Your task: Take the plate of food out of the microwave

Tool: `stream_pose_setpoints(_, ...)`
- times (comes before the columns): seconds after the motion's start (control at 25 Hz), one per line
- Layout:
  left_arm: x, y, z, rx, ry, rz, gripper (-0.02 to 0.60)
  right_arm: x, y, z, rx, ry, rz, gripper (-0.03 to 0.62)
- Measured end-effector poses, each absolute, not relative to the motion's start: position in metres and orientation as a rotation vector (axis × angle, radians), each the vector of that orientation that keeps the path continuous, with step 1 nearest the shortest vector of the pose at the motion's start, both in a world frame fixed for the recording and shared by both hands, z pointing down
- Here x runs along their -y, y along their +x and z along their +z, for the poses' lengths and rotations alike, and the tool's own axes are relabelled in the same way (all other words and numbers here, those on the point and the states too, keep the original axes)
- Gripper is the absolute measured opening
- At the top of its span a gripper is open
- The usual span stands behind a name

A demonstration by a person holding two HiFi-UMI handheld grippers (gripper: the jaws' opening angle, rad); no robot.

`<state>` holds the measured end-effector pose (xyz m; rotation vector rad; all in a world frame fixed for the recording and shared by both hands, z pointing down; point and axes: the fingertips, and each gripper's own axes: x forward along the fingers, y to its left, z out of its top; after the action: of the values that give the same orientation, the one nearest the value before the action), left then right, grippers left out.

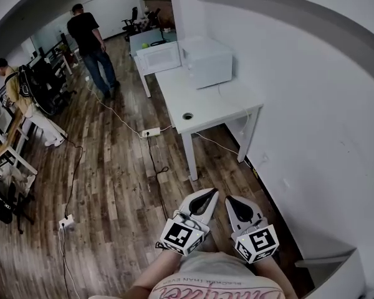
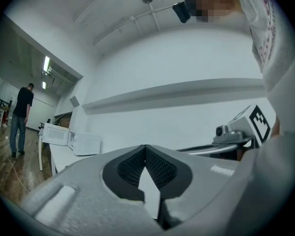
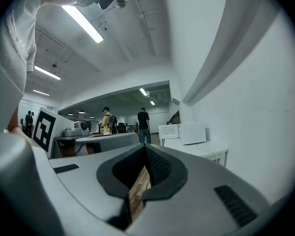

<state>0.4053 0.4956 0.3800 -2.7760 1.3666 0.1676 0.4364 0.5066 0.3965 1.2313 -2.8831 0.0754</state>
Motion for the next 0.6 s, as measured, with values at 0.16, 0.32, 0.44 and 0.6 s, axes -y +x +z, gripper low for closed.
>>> stream_pose_setpoints(0.16, -0.491, 0.396, 0.382, -1.331, -2.799, 0.163, 0.005, -0.503, 0.425, 0.398, 2.880, 1.261, 0.094, 0.012)
stream_pose_setpoints(0.32, -0.487, 0.384, 0.381, -1.302, -2.812, 0.164, 0.005, -0.499, 0.412, 0.396, 2.889, 1.292, 0.111, 0.012)
stream_pose_setpoints(0.44, -0.483, 0.370, 0.379, -1.294, -2.823, 0.170, 0.005, -0.496, 0.399, 0.395, 2.872, 1.305, 0.101, 0.012)
stream_pose_setpoints(0.6, -0.477, 0.350, 0.378, -1.283, -2.825, 0.174, 0.005, -0.489, 0.382, 0.396, 2.861, 1.328, 0.097, 0.012)
